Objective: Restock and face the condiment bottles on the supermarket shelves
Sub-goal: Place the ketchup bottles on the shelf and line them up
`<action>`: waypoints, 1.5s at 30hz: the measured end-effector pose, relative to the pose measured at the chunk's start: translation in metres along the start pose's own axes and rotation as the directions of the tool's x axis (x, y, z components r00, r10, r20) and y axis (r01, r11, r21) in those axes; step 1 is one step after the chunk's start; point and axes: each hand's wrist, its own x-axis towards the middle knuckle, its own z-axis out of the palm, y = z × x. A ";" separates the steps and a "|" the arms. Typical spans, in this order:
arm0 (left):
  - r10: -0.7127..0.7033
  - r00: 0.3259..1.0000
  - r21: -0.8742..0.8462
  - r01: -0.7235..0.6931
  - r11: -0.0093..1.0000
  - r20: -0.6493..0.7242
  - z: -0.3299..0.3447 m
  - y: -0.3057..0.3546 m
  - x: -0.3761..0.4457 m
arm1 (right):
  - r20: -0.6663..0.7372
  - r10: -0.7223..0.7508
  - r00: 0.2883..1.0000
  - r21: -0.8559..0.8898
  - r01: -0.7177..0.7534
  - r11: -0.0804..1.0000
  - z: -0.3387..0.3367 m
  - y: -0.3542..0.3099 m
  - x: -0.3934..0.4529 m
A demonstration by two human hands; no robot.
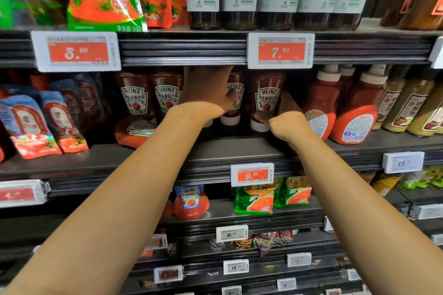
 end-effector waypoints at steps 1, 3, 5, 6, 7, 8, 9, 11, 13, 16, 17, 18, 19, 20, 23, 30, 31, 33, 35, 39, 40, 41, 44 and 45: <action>0.002 1.000 0.033 -0.003 0.999 0.011 0.003 -0.001 0.000 | -0.008 0.011 1.000 -0.009 -0.011 1.000 0.002 0.000 0.003; -0.011 0.999 0.050 0.009 0.999 0.031 0.009 -0.002 0.000 | -0.036 0.030 0.999 -0.031 -0.031 0.999 0.004 -0.001 0.009; -0.019 1.000 0.047 0.017 0.999 0.025 0.014 -0.005 -0.001 | -0.058 0.037 0.998 -0.045 -0.039 0.998 0.006 -0.001 0.015; -0.016 1.000 0.043 0.015 0.999 0.015 0.016 -0.006 -0.001 | -0.062 0.036 0.997 -0.053 -0.040 0.998 0.007 -0.001 0.017; -0.011 1.000 0.038 0.011 0.999 0.005 0.018 -0.007 -0.001 | -0.064 0.034 0.997 -0.064 -0.038 0.997 0.008 -0.001 0.018; -0.004 1.000 0.034 0.004 0.999 0.000 0.019 -0.008 0.000 | -0.068 0.031 0.997 -0.074 -0.036 0.997 0.010 -0.001 0.020; 0.004 1.000 0.031 -0.004 1.000 0.001 0.020 -0.009 0.000 | -0.075 0.027 0.997 -0.080 -0.033 0.996 0.011 -0.001 0.020; 0.012 1.000 0.021 -0.012 1.000 0.013 0.022 -0.010 0.000 | -0.083 0.017 0.996 -0.083 -0.024 0.996 0.015 -0.002 0.021; 0.015 1.000 0.022 -0.016 1.000 0.018 0.023 -0.010 -0.001 | -0.085 0.017 0.996 -0.082 -0.024 0.996 0.018 -0.003 0.020; 0.024 1.000 0.025 -0.024 0.999 0.004 0.024 -0.010 -0.002 | -0.099 0.014 0.995 -0.075 -0.021 0.997 0.024 -0.004 0.017; 0.023 1.000 0.019 -0.023 1.000 0.000 0.024 -0.010 -0.002 | -0.105 0.010 0.994 -0.079 -0.018 0.997 0.026 -0.004 0.015; 0.020 1.000 0.011 -0.020 1.000 0.004 0.024 -0.010 -0.002 | -0.108 0.004 0.994 -0.081 -0.013 0.997 0.027 -0.004 0.014; 0.017 1.000 0.006 -0.017 1.000 0.012 0.024 -0.010 -0.002 | -0.106 0.000 0.994 -0.077 -0.008 0.997 0.027 -0.004 0.013; 0.015 1.000 0.003 -0.015 1.000 0.020 0.022 -0.010 -0.002 | -0.099 0.001 0.995 -0.076 -0.009 0.997 0.027 -0.003 0.011; 0.015 0.998 -0.053 -0.012 0.999 0.058 0.012 -0.011 -0.003 | -0.095 0.013 0.995 -0.130 -0.025 0.991 0.023 -0.001 0.004; -0.286 0.957 -0.474 0.269 0.839 0.037 -0.039 -0.047 -0.062 | -0.304 -0.194 0.933 -0.193 0.139 0.971 0.025 -0.015 -0.049; -0.348 0.937 -0.548 0.293 0.784 0.003 -0.046 -0.056 -0.075 | -0.292 -0.195 0.936 -0.193 0.142 0.971 0.030 -0.022 -0.058; -0.433 0.897 -0.600 0.301 0.742 -0.086 -0.054 -0.075 -0.097 | -0.162 -0.169 0.972 -0.135 0.147 0.980 0.044 -0.040 -0.075; -0.486 0.869 -0.529 0.370 0.764 -0.094 -0.056 -0.092 -0.114 | 0.049 -0.153 0.987 -0.074 0.157 0.985 0.062 -0.058 -0.087; -0.621 0.784 -0.367 0.578 0.728 0.002 -0.041 -0.113 -0.140 | 0.338 -0.213 0.917 -0.083 0.255 0.963 0.096 -0.089 -0.098; -0.648 0.760 -0.360 0.618 0.699 0.046 -0.037 -0.114 -0.145 | 0.367 -0.224 0.903 -0.101 0.278 0.955 0.102 -0.095 -0.099; -0.670 0.736 -0.359 0.654 0.666 0.096 -0.033 -0.117 -0.149 | 0.394 -0.232 0.889 -0.117 0.299 0.947 0.108 -0.098 -0.100; -0.695 0.664 -0.317 0.745 0.587 0.276 -0.024 -0.127 -0.151 | 0.435 -0.261 0.862 -0.187 0.370 0.910 0.119 -0.105 -0.103; -0.688 0.648 -0.325 0.760 0.562 0.326 -0.023 -0.130 -0.150 | 0.421 -0.267 0.866 -0.207 0.379 0.902 0.122 -0.105 -0.104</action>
